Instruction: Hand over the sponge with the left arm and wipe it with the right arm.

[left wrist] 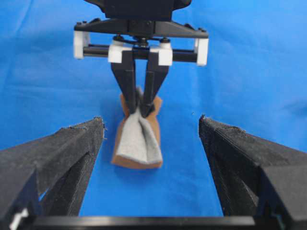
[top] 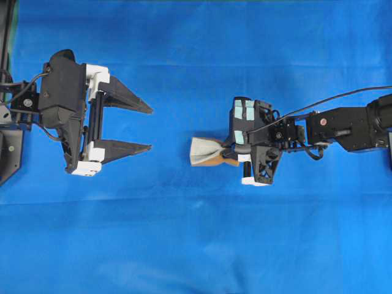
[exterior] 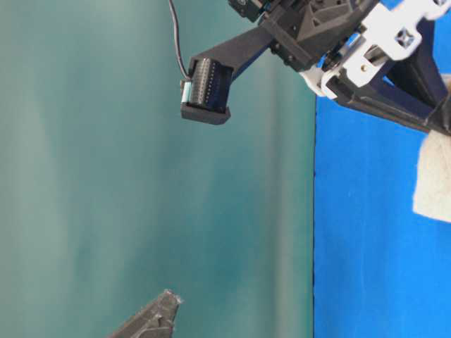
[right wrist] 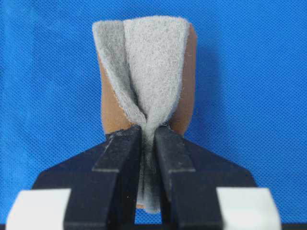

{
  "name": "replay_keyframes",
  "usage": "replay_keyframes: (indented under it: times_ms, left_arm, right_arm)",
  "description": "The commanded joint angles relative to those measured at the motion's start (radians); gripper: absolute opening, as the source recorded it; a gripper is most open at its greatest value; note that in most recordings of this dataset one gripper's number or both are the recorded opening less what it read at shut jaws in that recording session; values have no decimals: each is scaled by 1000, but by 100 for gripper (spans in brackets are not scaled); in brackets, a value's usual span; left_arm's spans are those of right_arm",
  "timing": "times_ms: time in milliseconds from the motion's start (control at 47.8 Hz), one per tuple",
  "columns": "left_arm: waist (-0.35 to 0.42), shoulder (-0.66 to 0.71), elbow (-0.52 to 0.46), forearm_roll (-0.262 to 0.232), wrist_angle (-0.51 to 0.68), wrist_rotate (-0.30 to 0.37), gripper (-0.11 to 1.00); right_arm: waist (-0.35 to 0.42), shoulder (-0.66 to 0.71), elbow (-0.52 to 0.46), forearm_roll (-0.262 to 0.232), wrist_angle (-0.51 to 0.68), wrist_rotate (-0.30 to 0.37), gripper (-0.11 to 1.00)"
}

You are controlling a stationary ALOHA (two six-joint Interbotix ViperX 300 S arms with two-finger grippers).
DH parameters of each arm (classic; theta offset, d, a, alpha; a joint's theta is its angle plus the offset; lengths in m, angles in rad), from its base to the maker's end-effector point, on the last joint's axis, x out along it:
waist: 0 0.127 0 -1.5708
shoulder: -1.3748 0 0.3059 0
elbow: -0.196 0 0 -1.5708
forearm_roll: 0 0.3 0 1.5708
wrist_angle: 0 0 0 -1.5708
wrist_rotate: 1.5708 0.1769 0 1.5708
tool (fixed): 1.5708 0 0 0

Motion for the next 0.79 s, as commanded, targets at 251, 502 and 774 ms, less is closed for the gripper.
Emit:
replay_keyframes:
  times_ms: [251, 502, 774]
  left_arm:
    - [-3, -8, -11, 3, -9, 6, 76]
    - [-3, -6, -11, 3, -8, 6, 76]
    - [-3, -6, -11, 3, -9, 6, 76]
  right_arm:
    - [-121, -6, -14, -8, -5, -8, 14]
    - [-259, -6, -15, -77, -9, -18, 14]
    - [-305, -6, -18, -107, -9, -18, 14]
